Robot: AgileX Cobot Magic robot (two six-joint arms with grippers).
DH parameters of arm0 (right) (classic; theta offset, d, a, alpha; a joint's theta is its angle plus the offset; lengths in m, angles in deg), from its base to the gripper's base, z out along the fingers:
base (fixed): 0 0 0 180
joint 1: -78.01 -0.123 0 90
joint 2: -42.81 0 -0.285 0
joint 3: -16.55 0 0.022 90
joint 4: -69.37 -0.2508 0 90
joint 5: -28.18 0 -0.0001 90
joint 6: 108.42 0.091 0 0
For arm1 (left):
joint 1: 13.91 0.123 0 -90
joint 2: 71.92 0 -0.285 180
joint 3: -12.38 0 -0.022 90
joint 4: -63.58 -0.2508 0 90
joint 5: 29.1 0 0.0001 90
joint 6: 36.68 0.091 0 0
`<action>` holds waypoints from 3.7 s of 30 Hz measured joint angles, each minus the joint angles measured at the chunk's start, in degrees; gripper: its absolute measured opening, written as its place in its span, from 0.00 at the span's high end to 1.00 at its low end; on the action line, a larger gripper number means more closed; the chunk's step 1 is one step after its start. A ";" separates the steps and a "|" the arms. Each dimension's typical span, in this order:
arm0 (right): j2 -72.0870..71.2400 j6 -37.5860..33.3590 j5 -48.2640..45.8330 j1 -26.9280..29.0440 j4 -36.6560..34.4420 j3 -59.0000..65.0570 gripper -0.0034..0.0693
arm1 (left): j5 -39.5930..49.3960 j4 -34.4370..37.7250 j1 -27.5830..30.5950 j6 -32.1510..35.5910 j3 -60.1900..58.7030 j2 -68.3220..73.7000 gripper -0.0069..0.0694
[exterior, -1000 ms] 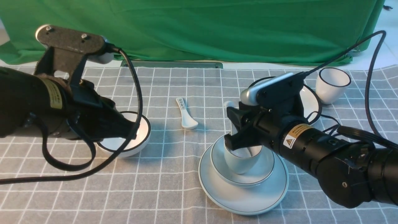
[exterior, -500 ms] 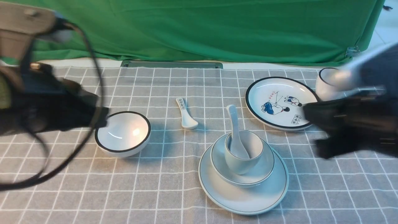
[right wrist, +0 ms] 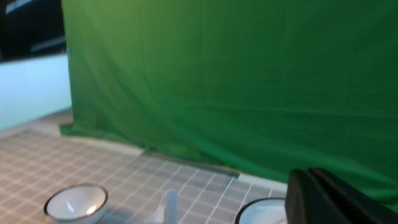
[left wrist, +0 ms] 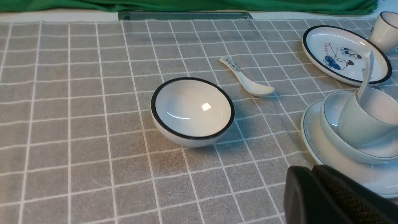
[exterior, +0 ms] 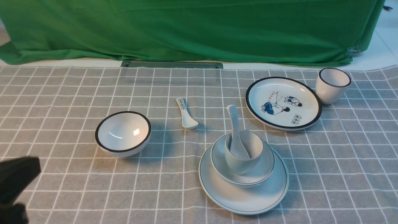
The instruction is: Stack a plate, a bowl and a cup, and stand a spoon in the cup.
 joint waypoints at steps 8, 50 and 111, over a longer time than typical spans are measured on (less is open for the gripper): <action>-3.61 2.14 3.59 0.00 0.00 2.55 0.79 | -0.27 1.08 0.00 -0.12 -2.74 -6.95 0.90; -3.61 2.27 3.94 0.06 0.05 2.73 0.62 | -22.79 25.89 26.73 35.77 -30.17 -22.70 0.89; -3.39 12.90 -0.44 0.06 12.17 13.40 0.62 | -22.79 24.72 26.26 36.03 -30.17 -22.70 0.89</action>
